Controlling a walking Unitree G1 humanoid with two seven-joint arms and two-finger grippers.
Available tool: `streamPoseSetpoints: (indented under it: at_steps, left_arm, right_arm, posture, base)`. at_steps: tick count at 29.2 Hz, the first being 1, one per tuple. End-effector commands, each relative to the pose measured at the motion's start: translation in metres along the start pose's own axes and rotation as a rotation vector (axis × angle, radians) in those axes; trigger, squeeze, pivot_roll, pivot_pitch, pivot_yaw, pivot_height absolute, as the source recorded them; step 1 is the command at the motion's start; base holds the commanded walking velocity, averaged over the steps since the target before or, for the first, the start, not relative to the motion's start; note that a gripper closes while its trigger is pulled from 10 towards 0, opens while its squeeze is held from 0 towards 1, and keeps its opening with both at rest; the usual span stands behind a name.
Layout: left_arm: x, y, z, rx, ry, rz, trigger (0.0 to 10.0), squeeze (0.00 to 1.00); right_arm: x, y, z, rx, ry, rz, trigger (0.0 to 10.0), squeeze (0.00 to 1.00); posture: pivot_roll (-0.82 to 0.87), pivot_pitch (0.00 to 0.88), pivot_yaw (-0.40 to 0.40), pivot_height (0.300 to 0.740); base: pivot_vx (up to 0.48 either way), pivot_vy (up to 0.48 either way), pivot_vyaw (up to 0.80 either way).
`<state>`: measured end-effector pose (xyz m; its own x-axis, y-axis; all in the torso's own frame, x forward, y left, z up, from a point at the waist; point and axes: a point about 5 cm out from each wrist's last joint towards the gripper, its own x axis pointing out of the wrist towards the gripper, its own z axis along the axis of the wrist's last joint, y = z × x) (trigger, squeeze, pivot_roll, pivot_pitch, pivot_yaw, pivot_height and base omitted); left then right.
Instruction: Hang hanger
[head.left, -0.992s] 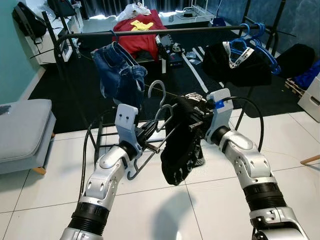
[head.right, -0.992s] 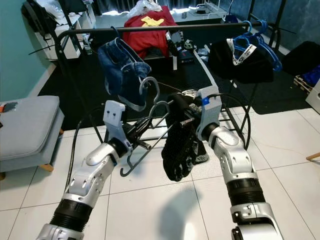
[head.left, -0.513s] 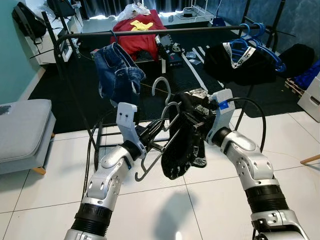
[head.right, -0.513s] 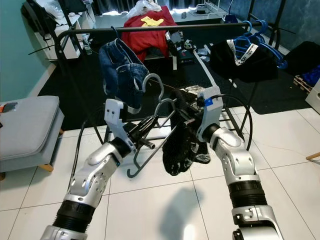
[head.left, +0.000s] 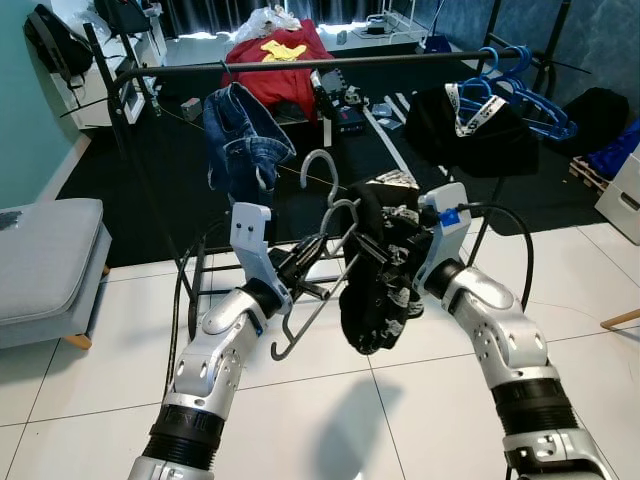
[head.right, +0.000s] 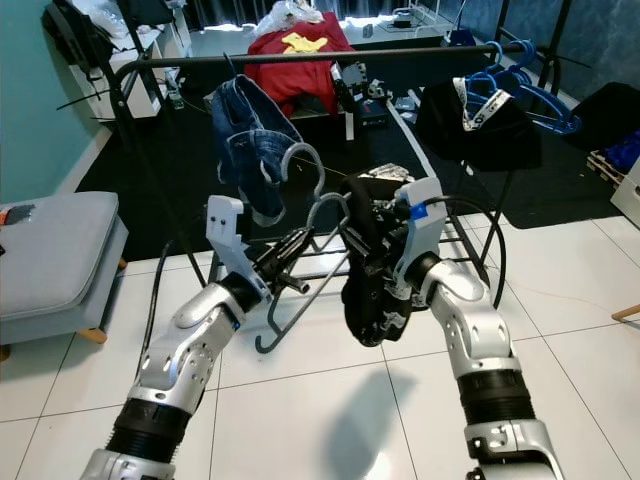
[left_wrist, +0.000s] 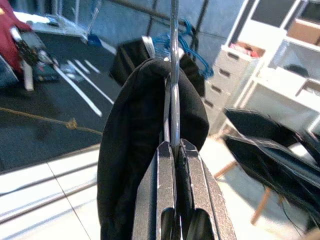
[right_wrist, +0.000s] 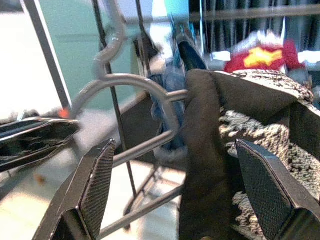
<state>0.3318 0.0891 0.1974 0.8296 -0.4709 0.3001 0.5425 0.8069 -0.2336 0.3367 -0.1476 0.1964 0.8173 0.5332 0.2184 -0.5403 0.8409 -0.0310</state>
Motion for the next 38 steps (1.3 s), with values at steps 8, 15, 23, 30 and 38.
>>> streamPoseSetpoints:
  at_steps: [8, 15, 23, 30, 38]
  left_arm:
    - [0.008, 0.007, 0.027, 0.035, -0.096, 0.023, 0.0, 0.00]
    - [0.012, 0.008, 0.037, 0.046, -0.099, 0.016, 0.0, 0.00]
    - [0.015, 0.006, 0.046, 0.059, -0.107, -0.001, 0.0, 0.00]
    - [0.018, 0.004, 0.051, 0.047, -0.117, 0.003, 0.0, 0.00]
    - [0.023, -0.008, 0.061, 0.036, -0.121, -0.034, 0.0, 0.00]
  right_arm:
    - [-0.013, 0.009, -0.006, -0.039, -0.111, -0.048, 10.0, 0.00]
    - [-0.026, 0.006, -0.029, -0.125, -0.090, -0.148, 10.0, 0.00]
    - [-0.034, 0.003, -0.046, -0.150, -0.055, -0.202, 10.0, 0.00]
    - [-0.039, 0.003, -0.075, -0.133, 0.063, -0.212, 10.0, 0.00]
    - [-0.030, 0.017, -0.116, -0.060, 0.252, -0.194, 10.0, 0.00]
  posture:
    - [0.02, 0.081, 0.062, 0.740]
    - [0.03, 0.079, 0.065, 0.740]
    - [0.03, 0.069, 0.062, 0.740]
    - [0.03, 0.062, 0.066, 0.740]
    - [0.04, 0.058, 0.069, 0.740]
  base:
    - [0.000, 0.000, 0.00]
    - [0.000, 0.000, 0.00]
    - [0.000, 0.000, 0.00]
    - [0.000, 0.000, 0.00]
    - [0.000, 0.000, 0.00]
